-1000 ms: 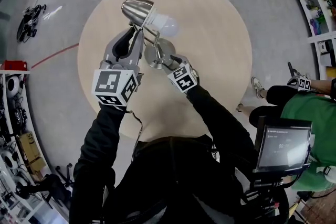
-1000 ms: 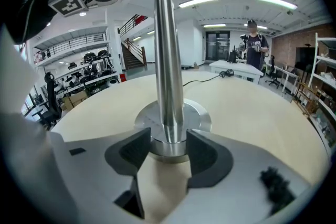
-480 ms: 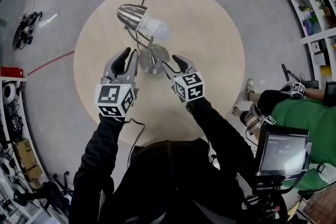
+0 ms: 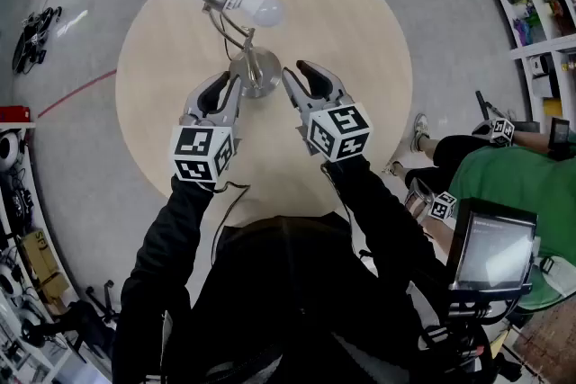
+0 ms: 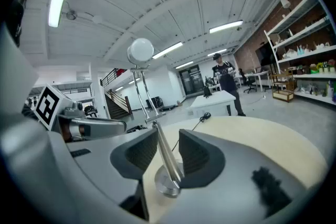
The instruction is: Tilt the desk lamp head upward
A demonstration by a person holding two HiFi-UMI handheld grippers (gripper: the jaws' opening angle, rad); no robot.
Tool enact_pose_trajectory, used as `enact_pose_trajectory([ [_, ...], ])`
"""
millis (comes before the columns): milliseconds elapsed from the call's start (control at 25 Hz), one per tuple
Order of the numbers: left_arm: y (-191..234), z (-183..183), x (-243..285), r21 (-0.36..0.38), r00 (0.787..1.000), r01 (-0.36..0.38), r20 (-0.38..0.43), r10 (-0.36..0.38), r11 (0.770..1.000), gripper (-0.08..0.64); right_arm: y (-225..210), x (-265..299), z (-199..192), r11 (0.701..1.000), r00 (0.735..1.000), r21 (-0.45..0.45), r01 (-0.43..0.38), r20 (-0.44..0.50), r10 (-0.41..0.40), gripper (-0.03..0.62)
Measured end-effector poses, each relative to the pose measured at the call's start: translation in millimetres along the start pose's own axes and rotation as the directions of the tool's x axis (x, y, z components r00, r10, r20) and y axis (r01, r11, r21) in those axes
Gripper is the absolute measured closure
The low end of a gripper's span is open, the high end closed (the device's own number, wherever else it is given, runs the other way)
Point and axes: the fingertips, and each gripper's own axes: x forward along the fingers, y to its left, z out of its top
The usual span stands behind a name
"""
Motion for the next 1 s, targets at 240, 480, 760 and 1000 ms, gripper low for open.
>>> enact_pose_trajectory([
  [240, -18.9, 0.2, -10.9, -0.012, 0.999, 0.043, 0.004, -0.043, 0.999, 0.494, 23.0, -17.3, 26.9, 0.999, 0.998, -0.014, -0.037, 0.057, 0.038, 0.543],
  [480, -30.8, 10.2, -17.4, -0.016, 0.998, 0.065, 0.029, -0.064, 0.998, 0.499, 36.7, -29.7, 43.2, 0.998, 0.995, -0.038, -0.046, 0.09, 0.05, 0.584],
  [760, -37.1, 20.2, -2.9, 0.003, 0.995, 0.079, 0.061, -0.079, 0.997, 0.503, 30.5, -29.4, 49.1, 0.997, 0.992, -0.076, -0.026, 0.122, 0.036, 0.584],
  [1000, -45.6, 39.0, -15.1, 0.02, 0.991, 0.083, 0.102, -0.085, 0.996, 0.503, 44.7, -40.7, 58.4, 0.994, 0.99, -0.107, -0.031, 0.133, 0.045, 0.584],
])
